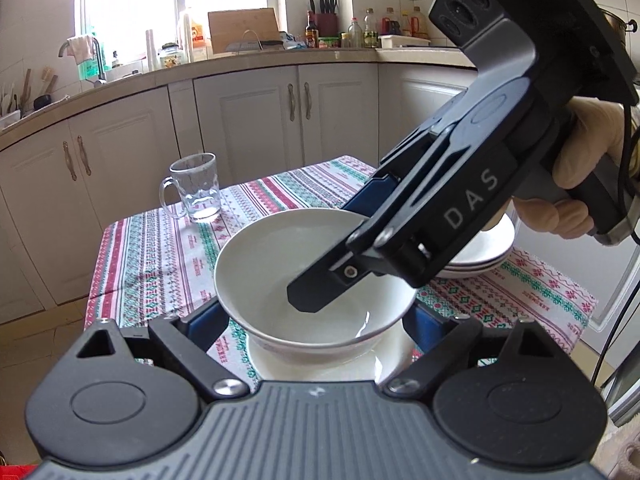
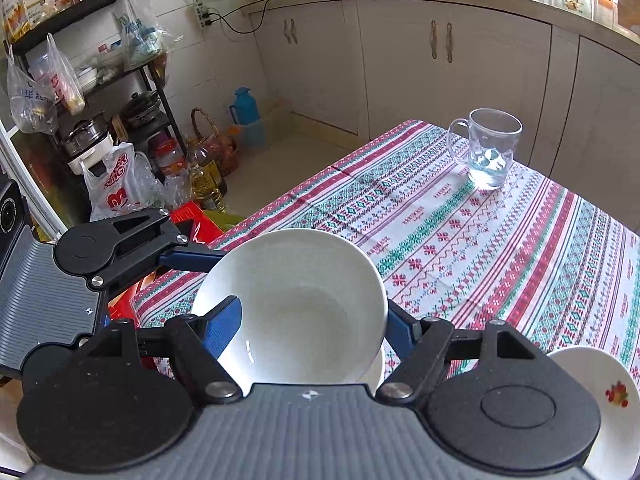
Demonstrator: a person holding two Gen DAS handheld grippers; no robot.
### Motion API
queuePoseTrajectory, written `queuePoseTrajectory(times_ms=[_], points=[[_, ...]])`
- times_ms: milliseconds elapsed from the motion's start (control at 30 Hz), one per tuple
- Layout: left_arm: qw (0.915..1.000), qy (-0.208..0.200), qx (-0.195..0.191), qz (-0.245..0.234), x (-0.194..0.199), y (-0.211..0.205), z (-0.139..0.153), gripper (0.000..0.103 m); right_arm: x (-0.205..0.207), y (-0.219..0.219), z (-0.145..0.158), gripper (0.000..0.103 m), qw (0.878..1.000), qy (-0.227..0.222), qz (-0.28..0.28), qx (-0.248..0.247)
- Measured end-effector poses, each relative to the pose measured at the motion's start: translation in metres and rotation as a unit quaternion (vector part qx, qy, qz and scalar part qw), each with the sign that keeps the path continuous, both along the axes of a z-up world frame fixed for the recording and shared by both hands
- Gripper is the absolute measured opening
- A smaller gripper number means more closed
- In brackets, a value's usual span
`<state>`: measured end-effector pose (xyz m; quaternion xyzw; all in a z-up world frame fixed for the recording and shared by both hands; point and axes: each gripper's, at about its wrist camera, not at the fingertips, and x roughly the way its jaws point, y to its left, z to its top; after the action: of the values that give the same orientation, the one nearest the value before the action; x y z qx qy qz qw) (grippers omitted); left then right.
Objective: Organize plates and bowls
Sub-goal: 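Carry the white bowl with the right tool over the bowl before the left tool, then lower the bowl into the other bowls and open the right tool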
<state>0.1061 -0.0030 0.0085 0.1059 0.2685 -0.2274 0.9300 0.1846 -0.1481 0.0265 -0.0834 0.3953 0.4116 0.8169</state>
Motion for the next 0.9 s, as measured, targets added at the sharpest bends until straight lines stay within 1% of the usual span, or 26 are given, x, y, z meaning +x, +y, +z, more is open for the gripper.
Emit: queuePoseTrajectory(times_ms=[233, 367, 900], points=[[0.9997, 0.023, -0.004, -0.001, 0.005, -0.001, -0.006, 0.093, 0.0, -0.004, -0.01, 0.08, 1.0, 0.01, -0.003, 0.003], [0.9992, 0.039, -0.012, -0.001, 0.007, 0.001, -0.009, 0.093, -0.001, -0.004, -0.014, 0.08, 1.0, 0.015, -0.002, 0.002], [0.9974, 0.066, -0.03, -0.001, 0.012, 0.006, -0.013, 0.093, 0.003, -0.003, -0.027, 0.08, 1.0, 0.029, -0.005, 0.0]])
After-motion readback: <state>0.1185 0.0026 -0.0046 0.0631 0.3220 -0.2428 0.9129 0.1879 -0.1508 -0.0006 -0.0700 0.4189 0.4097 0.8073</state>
